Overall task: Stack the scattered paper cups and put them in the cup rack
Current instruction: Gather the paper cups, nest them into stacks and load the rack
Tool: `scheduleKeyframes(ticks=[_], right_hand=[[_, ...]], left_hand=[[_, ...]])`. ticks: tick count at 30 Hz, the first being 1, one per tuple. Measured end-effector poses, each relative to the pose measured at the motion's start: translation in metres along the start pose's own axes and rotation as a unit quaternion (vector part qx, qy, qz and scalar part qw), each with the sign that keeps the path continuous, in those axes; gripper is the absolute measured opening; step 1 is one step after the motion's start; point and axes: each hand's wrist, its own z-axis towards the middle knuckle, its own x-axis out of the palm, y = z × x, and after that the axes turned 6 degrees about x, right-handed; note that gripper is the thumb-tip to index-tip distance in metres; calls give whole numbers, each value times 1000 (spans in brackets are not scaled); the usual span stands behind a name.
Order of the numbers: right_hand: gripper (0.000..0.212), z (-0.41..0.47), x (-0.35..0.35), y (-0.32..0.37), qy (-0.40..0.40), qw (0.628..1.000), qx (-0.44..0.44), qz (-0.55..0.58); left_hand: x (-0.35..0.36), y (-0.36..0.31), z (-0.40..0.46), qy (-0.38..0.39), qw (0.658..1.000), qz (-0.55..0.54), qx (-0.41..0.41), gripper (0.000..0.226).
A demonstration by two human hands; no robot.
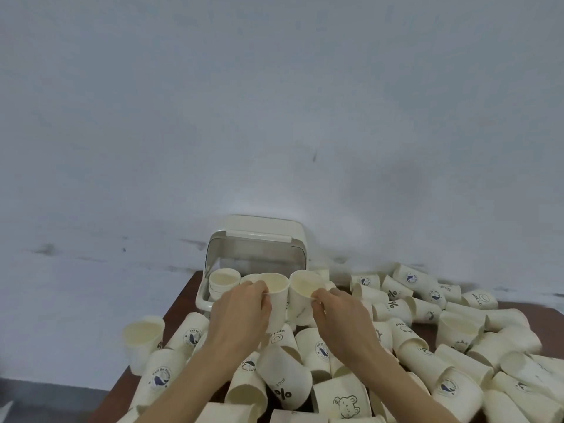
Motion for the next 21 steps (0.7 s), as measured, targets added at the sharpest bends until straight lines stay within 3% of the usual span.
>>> scheduleKeyframes(ticks=[10, 21], right_hand=[[27, 65, 27, 51, -24, 997, 32, 60], [17, 97, 66, 71, 52, 998, 19, -6]], left_hand=[[-31, 45, 3, -34, 998, 13, -46, 23], [-31, 83, 6, -44, 996, 29, -76, 23]])
